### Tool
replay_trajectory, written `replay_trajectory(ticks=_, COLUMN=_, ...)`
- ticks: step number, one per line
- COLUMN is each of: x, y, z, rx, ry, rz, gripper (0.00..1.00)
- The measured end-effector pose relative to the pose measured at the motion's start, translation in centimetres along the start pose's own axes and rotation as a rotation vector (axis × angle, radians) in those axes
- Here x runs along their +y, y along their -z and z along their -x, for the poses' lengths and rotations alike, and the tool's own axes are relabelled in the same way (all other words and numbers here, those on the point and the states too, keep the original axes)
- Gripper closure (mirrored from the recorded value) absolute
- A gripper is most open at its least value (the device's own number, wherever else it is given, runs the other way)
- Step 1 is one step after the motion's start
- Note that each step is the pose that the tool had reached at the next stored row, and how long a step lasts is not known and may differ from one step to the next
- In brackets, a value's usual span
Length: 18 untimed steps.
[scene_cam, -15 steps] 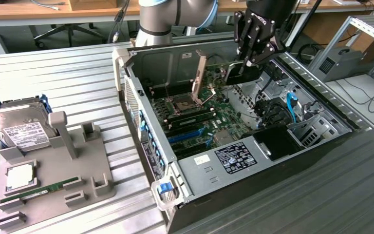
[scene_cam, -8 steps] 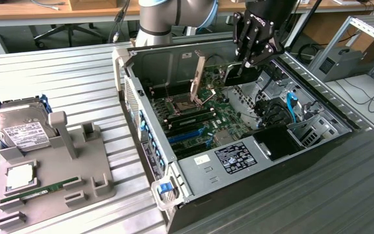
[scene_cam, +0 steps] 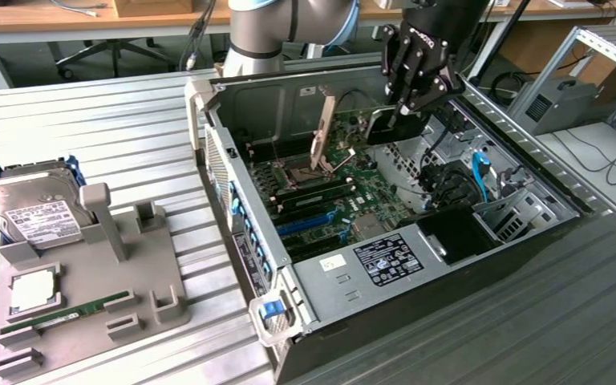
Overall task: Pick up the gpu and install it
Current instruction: 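Insert the gpu into the slot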
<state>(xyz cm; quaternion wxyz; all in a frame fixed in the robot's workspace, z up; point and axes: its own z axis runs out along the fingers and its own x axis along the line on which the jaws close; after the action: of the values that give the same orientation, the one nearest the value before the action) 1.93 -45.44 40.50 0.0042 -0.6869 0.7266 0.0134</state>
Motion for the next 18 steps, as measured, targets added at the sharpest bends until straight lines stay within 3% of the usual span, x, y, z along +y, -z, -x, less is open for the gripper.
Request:
replay_trajectory(ticks=5, x=-0.01, y=-0.7, z=-0.01, rx=0.0002, ry=0.0, rz=0.0003, gripper=0.73)
replay_trajectory(ticks=18, x=-0.01, y=-0.75, z=-0.02, rx=0.0001, ry=0.0, rz=0.0003, gripper=0.73)
